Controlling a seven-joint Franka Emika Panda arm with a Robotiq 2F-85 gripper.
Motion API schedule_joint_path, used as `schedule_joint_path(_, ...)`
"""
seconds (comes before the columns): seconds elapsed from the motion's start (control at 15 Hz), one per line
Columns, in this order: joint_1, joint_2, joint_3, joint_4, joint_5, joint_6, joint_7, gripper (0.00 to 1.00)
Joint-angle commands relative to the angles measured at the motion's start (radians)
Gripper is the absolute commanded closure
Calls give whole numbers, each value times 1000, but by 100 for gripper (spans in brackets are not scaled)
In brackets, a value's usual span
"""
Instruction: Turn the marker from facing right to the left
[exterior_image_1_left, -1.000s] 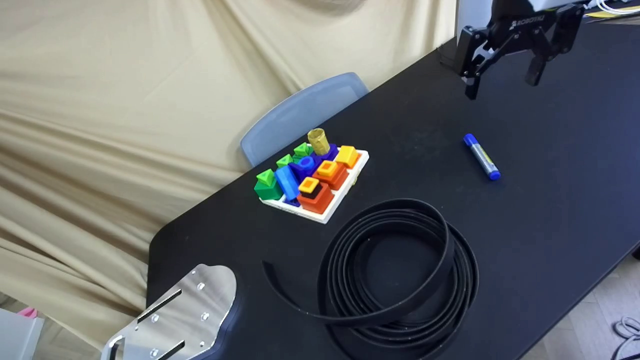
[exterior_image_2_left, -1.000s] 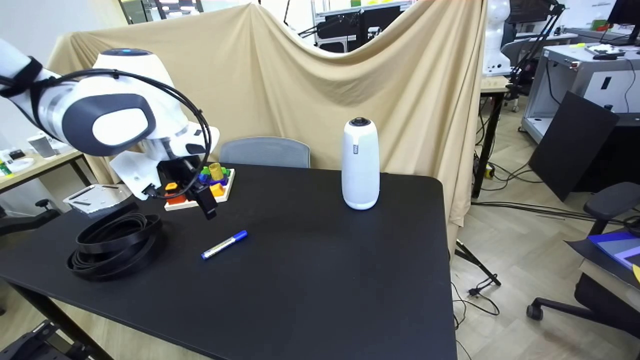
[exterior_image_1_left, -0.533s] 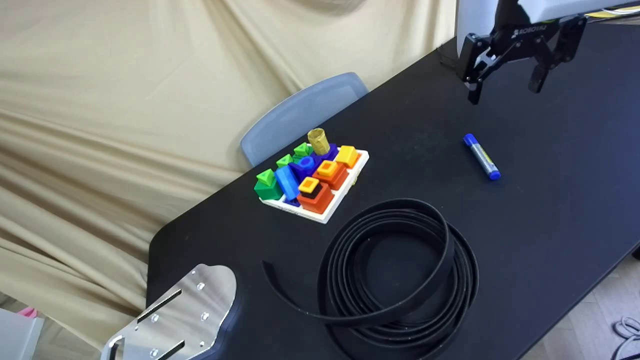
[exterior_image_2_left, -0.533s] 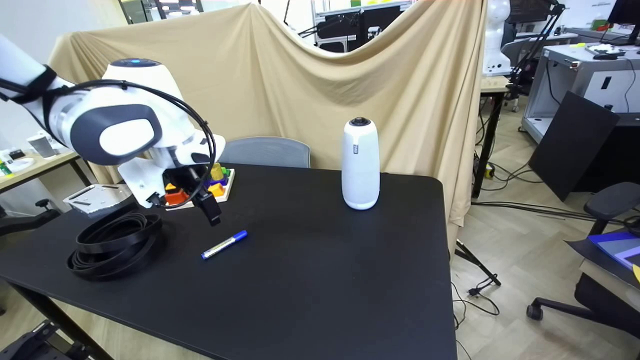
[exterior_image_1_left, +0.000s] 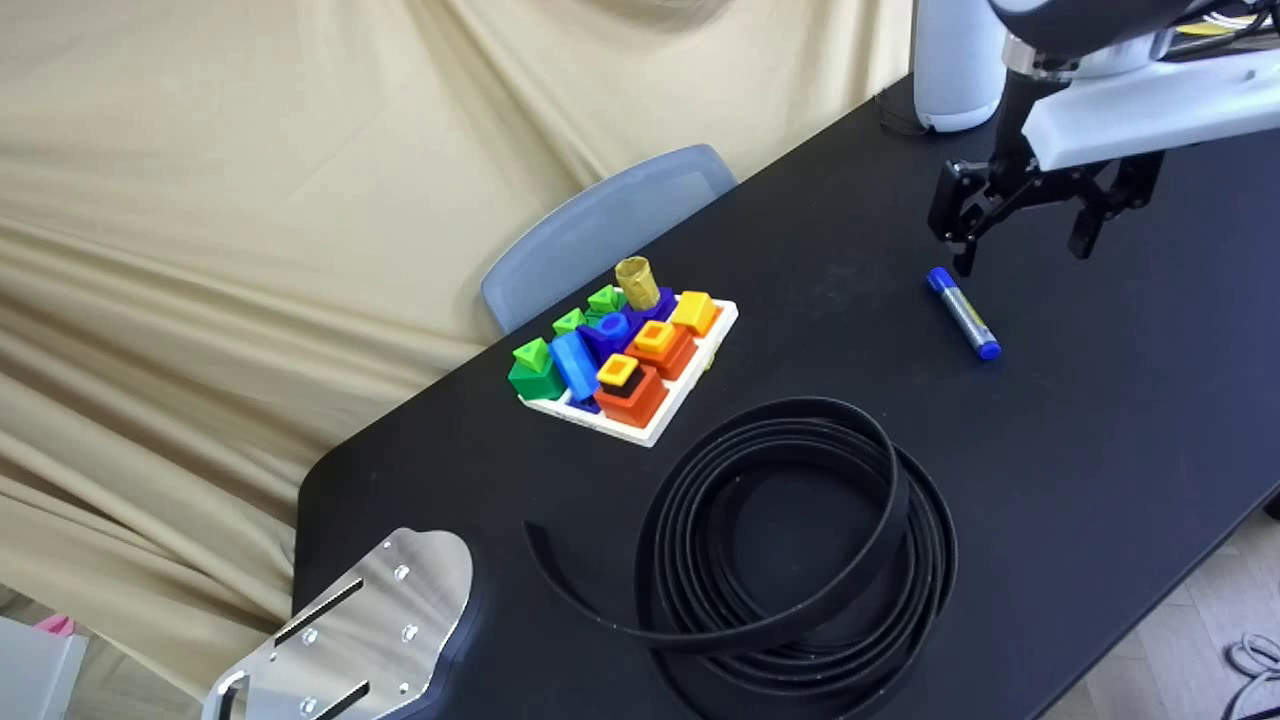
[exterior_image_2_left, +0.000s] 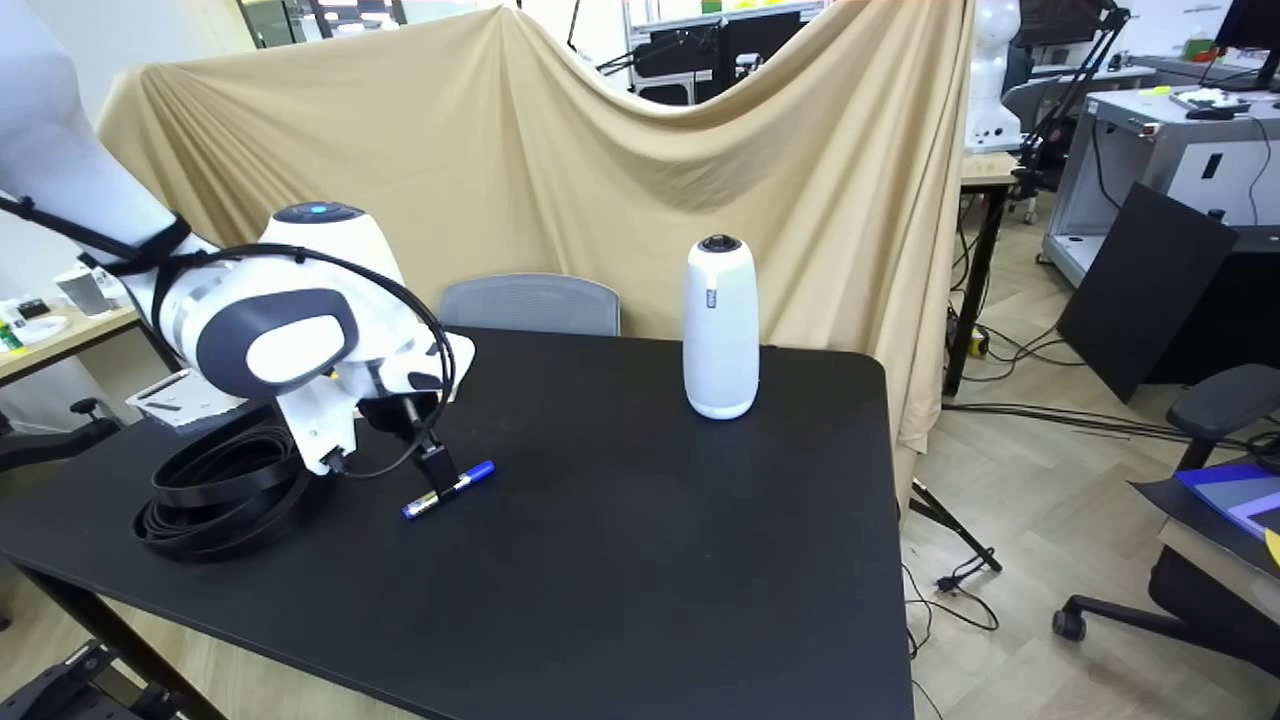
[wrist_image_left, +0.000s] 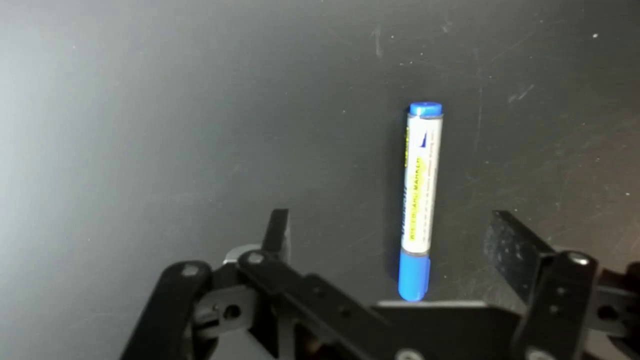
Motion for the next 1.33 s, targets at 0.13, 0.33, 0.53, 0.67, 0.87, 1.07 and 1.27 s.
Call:
schedule_joint_path(0.13, -3, 109, 28, 65, 32, 53, 24, 0)
schedule_joint_path(0.33, -5, 147, 46, 94, 39, 67, 25, 0)
schedule_joint_path(0.53, -8, 177, 56, 118, 39, 62, 26, 25)
schedule_joint_path(0.67, -13, 190, 60, 129, 40, 62, 23, 33)
schedule_joint_path(0.87, -15, 201, 61, 141, 38, 58, 24, 55)
schedule_joint_path(1.07, -21, 203, 63, 148, 39, 52, 20, 75)
schedule_joint_path(1.27, -30, 206, 65, 158, 35, 25, 10, 95)
